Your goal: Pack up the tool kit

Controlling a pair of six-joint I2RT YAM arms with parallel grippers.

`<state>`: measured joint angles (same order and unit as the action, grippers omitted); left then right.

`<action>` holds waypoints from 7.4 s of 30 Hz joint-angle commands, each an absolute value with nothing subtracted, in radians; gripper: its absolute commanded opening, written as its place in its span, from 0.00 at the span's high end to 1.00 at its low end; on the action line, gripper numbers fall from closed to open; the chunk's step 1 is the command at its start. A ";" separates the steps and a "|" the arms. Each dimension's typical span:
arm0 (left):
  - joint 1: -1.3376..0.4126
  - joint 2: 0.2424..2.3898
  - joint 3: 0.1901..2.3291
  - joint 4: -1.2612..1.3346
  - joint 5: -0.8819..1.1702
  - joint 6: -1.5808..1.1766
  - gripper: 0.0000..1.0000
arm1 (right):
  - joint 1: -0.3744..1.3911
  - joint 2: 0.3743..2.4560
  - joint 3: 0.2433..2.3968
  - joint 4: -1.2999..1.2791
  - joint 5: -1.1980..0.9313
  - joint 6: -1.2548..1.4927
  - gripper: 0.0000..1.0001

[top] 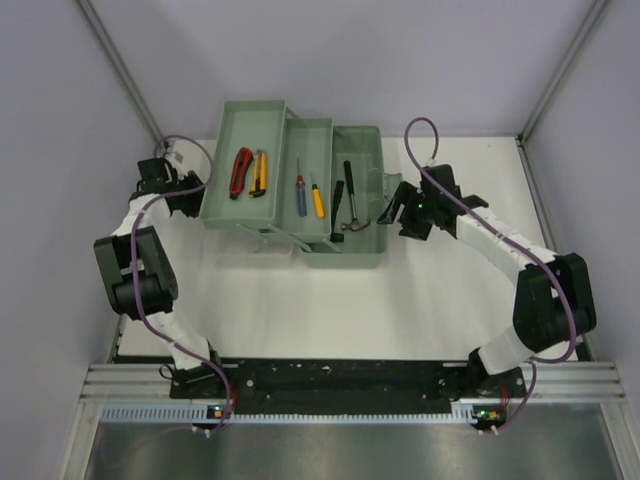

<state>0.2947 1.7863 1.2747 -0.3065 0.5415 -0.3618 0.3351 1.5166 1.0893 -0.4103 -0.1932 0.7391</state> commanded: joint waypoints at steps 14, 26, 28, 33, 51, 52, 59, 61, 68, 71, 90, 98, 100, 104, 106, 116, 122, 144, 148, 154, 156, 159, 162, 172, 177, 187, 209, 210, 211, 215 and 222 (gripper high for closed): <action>0.244 1.778 1.410 -0.455 0.328 -0.267 1.00 | 0.371 1.615 1.155 -0.393 -0.193 0.687 0.54; 0.221 1.709 1.595 -0.603 0.212 -0.218 1.00 | 0.429 1.632 1.161 -0.391 -0.118 0.698 0.80; 0.218 1.692 1.615 -0.617 0.195 -0.212 1.00 | 0.442 1.634 1.166 -0.394 -0.103 0.693 0.85; 0.198 1.652 1.689 -0.659 0.141 -0.190 1.00 | 0.472 1.618 1.180 -0.406 -0.063 0.698 0.89; -0.127 1.546 1.848 -0.707 -0.238 -0.179 1.00 | 0.502 1.635 1.172 -0.422 -0.005 0.778 0.90; -0.147 1.545 1.847 -0.707 -0.248 -0.187 1.00 | 0.502 1.637 1.173 -0.423 -0.005 0.781 0.89; -0.302 1.552 1.845 -0.712 -0.336 -0.264 1.00 | 0.502 1.641 1.170 -0.423 0.028 0.798 0.89; -0.349 1.560 1.850 -0.713 -0.391 -0.271 1.00 | 0.502 1.644 1.170 -0.425 0.029 0.804 0.89; -0.455 1.594 1.867 -0.738 -0.534 -0.311 1.00 | 0.502 1.647 1.163 -0.425 0.043 0.825 0.89; -0.498 1.609 1.870 -0.745 -0.575 -0.327 1.00 | 0.502 1.655 1.163 -0.425 0.038 0.833 0.89; -0.680 1.686 1.896 -0.758 -0.641 -0.354 1.00 | 0.503 1.742 1.235 -0.382 -0.092 0.851 0.89; -0.684 1.697 1.922 -0.756 -0.675 -0.316 1.00 | 0.554 1.827 1.290 -0.308 -0.221 0.928 0.92; -0.684 1.698 1.931 -0.749 -0.695 -0.293 1.00 | 0.581 1.847 1.319 -0.307 -0.232 0.954 0.92; -0.687 1.693 1.936 -0.718 -0.732 -0.249 1.00 | 0.640 1.881 1.376 -0.304 -0.250 1.005 0.93; -0.687 1.697 1.931 -0.701 -0.745 -0.232 1.00 | 0.663 1.896 1.390 -0.295 -0.271 1.035 0.93; -0.690 1.709 1.891 -0.686 -0.726 -0.248 1.00 | 0.698 1.922 1.391 -0.198 -0.357 1.088 0.81; -0.692 1.684 1.830 -0.672 -0.565 -0.347 0.92 | 0.693 1.922 1.368 -0.156 -0.367 1.095 0.83; -0.657 1.578 1.838 -0.529 -0.287 -0.331 0.37 | 0.509 1.646 1.091 -0.187 -0.143 1.048 0.54; -0.621 1.568 1.822 -0.532 -0.238 -0.327 0.33 | 0.499 1.606 1.091 -0.216 -0.080 0.991 0.53; -0.509 1.531 1.755 -0.522 -0.112 -0.368 0.31 | 0.502 1.493 1.075 -0.250 0.069 0.862 0.53; -0.477 1.531 1.743 -0.520 -0.059 -0.373 0.30 | 0.505 1.456 1.069 -0.261 0.138 0.818 0.53; -0.450 1.539 1.727 -0.522 -0.005 -0.361 0.30 | 0.499 1.433 1.060 -0.284 0.187 0.793 0.53; -0.427 1.546 1.718 -0.528 0.047 -0.356 0.29 | 0.471 1.443 1.049 -0.284 0.176 0.799 0.53; -0.204 1.588 1.675 -0.525 0.279 -0.448 0.26 | 0.272 1.650 1.066 -0.117 -0.101 0.822 0.49; -0.118 1.646 1.658 -0.489 0.363 -0.517 0.26 | 0.252 1.871 1.179 -0.026 -0.309 0.833 0.46; -0.064 1.793 1.666 -0.420 0.477 -0.597 0.26 | 0.256 2.100 1.410 0.083 -0.435 0.911 0.48; -0.061 1.839 1.647 -0.453 0.414 -0.572 0.28 | 0.287 2.184 1.246 0.935 -0.640 1.352 0.43; -0.061 1.839 1.646 -0.454 0.413 -0.574 0.29 | 0.290 2.201 1.236 0.998 -0.635 1.405 0.41; -0.061 1.839 1.646 -0.453 0.413 -0.575 0.29 | 0.293 2.221 1.226 1.075 -0.626 1.449 0.37; -0.061 1.839 1.641 -0.454 0.408 -0.574 0.30 | 0.314 2.256 1.223 1.160 -0.609 1.511 0.23; -0.061 1.836 1.643 -0.462 0.400 -0.565 0.30 | 0.327 2.309 1.262 1.326 -0.635 1.610 0.17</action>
<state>-0.0643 1.8339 1.6585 -0.4713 0.4294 -0.5770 0.3103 2.2845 1.2186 1.0813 -0.6186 1.5051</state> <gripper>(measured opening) 0.706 0.825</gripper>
